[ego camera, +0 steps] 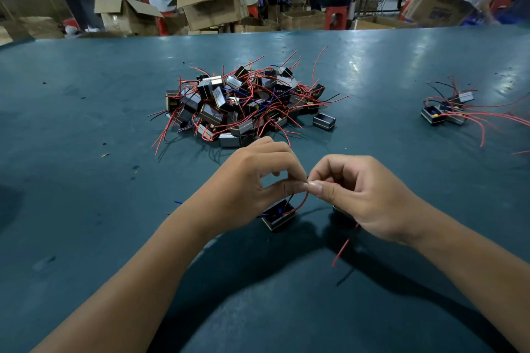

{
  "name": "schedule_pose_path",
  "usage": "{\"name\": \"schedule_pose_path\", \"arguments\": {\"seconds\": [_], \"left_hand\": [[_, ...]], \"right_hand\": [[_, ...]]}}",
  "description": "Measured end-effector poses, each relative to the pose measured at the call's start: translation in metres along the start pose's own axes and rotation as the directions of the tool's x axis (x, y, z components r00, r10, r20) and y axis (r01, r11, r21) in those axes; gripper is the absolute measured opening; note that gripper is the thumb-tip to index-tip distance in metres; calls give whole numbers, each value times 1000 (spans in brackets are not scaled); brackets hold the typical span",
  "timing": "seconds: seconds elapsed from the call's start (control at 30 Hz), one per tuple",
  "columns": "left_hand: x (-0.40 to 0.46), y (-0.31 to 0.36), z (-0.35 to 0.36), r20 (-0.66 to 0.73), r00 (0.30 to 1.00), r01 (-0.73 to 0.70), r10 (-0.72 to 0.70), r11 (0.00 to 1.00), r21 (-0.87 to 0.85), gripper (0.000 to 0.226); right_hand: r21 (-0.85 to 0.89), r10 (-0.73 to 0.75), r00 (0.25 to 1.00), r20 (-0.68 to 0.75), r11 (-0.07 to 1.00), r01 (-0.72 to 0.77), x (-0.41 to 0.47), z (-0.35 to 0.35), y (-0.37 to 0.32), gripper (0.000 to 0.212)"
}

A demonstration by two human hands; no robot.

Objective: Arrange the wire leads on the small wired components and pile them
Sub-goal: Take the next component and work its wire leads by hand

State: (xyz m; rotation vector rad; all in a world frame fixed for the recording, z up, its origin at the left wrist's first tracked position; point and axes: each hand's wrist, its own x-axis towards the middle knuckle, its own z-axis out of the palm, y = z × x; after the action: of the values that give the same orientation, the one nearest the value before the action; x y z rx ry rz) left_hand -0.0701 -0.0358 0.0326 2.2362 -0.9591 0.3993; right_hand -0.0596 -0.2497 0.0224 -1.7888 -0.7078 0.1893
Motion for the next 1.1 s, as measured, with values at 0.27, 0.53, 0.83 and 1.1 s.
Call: {"name": "schedule_pose_path", "arguments": {"seconds": [0.27,0.53,0.83,1.1], "left_hand": [[0,6,2,194,888,459,-418,765,-451,16],[0,0,-2,9,931,339,-364,857,-389,6],[2,-2,0,-153,983,-92,104,992,87,5],[2,-1,0,-162,962,-192,220,966,173,8]], "right_hand": [[-196,-85,994,-62,978,71,-4,2,1,12],[-97,-23,997,-77,995,15,0,0,0,11],[40,18,999,-34,999,-17,1,-2,-2,14],[107,13,1000,24,994,-16,-1,-3,-4,13]]}}
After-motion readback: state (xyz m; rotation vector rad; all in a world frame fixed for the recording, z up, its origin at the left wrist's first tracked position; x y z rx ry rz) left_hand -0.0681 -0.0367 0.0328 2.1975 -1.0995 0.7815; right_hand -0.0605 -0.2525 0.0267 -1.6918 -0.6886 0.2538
